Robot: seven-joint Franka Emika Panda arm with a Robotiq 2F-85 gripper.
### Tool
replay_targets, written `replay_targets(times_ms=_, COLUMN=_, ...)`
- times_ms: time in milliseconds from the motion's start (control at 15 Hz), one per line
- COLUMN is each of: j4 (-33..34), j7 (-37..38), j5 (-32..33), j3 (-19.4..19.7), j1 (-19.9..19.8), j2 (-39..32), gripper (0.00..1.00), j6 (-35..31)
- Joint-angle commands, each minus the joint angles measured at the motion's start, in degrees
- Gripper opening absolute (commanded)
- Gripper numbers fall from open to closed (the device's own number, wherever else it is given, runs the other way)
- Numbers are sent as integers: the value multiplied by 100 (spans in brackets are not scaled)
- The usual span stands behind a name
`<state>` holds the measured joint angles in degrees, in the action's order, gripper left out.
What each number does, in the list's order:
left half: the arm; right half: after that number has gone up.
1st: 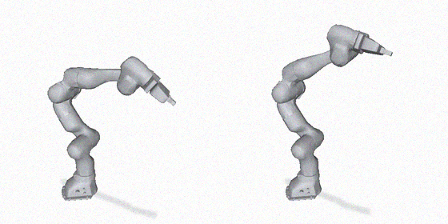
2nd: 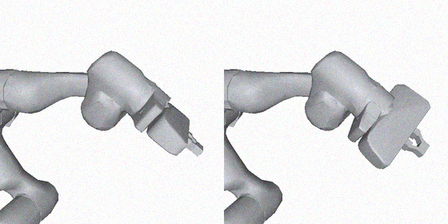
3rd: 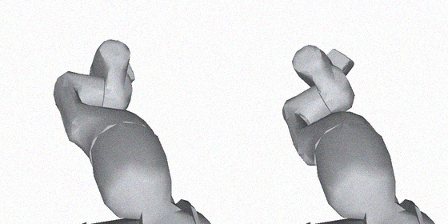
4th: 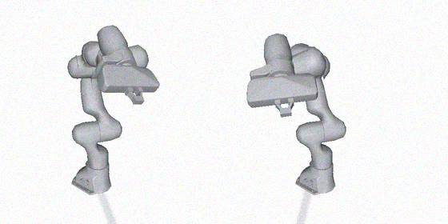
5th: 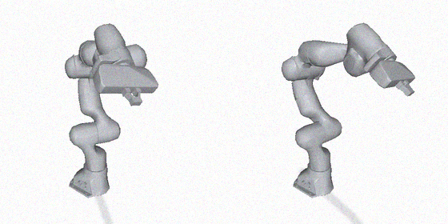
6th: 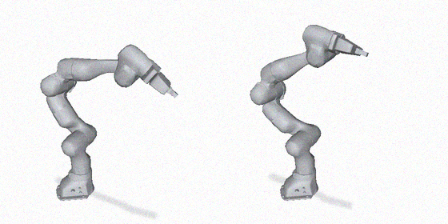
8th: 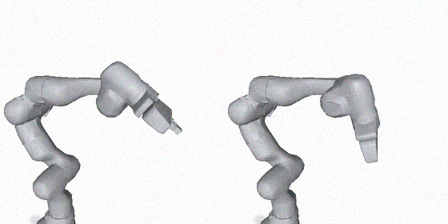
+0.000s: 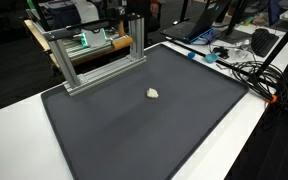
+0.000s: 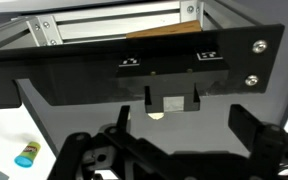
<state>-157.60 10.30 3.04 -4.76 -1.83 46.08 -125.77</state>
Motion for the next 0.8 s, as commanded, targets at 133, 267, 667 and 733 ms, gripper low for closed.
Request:
replay_targets(times_ms=133, j4=63, j7=-467, j5=-108, j3=321, j1=75, j2=-394, gripper=100, j6=-99)
replay_targets(times_ms=267, j4=43, j7=-486, j5=-105, j3=338, j1=60, j2=-392, gripper=99, j6=-64)
replay_targets(times_ms=667, j4=13, j7=-439, j5=-108, j3=276, j1=104, j2=-362, gripper=93, j6=112)
replay_targets(times_ms=733, j4=13, j7=-427, j5=-99, j3=272, j1=100, j2=-361, gripper=93, j6=142)
